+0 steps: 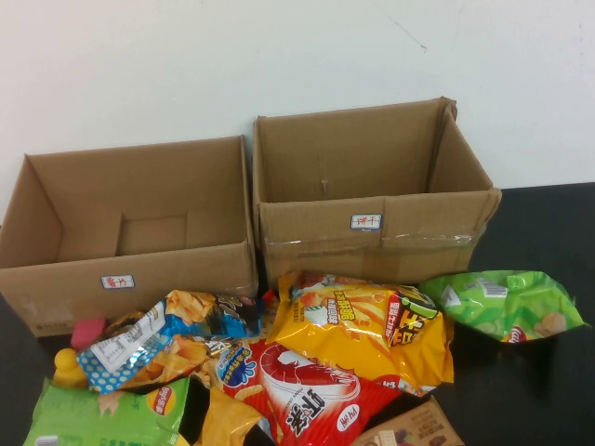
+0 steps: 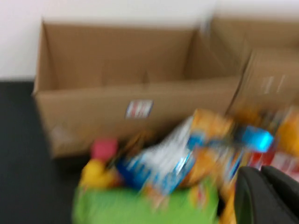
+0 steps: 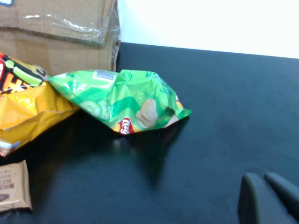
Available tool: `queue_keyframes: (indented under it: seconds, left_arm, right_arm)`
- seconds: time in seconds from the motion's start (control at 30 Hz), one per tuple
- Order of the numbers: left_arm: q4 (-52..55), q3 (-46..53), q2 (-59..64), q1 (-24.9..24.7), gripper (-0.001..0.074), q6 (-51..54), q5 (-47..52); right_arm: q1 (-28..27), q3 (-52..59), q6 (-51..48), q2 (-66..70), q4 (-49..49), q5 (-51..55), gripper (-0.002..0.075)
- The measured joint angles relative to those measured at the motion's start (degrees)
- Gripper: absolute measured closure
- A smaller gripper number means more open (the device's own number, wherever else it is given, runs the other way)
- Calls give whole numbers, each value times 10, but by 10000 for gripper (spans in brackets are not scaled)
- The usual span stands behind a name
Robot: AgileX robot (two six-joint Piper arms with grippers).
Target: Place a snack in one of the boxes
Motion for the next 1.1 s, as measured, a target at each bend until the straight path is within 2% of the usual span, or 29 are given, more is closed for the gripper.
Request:
queue_keyframes:
  seconds: [0.13, 0.2, 0.33, 0.43, 0.57, 0.67, 0.73, 0.87, 1.1]
  left_arm:
    - [51, -74, 113, -41, 738, 55, 70]
    - [71, -97, 169, -82, 738, 79, 81]
    - [163, -127, 276, -203, 706, 89, 88]
    - [244, -132, 354, -280, 572, 73, 89]
    - [325, -142, 461, -345, 279, -13, 63]
    - [371, -165, 530, -359, 118, -87, 38]
    - [397, -184, 571, -359, 76, -126, 24]
    - [437, -221, 642, -337, 49, -169, 5]
    - [474, -231, 723, -288, 42, -184, -18]
  right_arm:
    - [0, 0, 0, 0, 0, 0, 727]
    - [0, 0, 0, 0, 0, 0, 727]
    - [0, 0, 0, 0, 0, 0, 727]
    - [0, 0, 0, 0, 0, 0, 727]
    - [0, 0, 0, 0, 0, 0, 727]
    - [0, 0, 0, 0, 0, 0, 727]
    - [0, 0, 0, 0, 0, 0, 727]
    - [0, 0, 0, 0, 0, 0, 727]
    - [0, 0, 0, 0, 0, 0, 727]
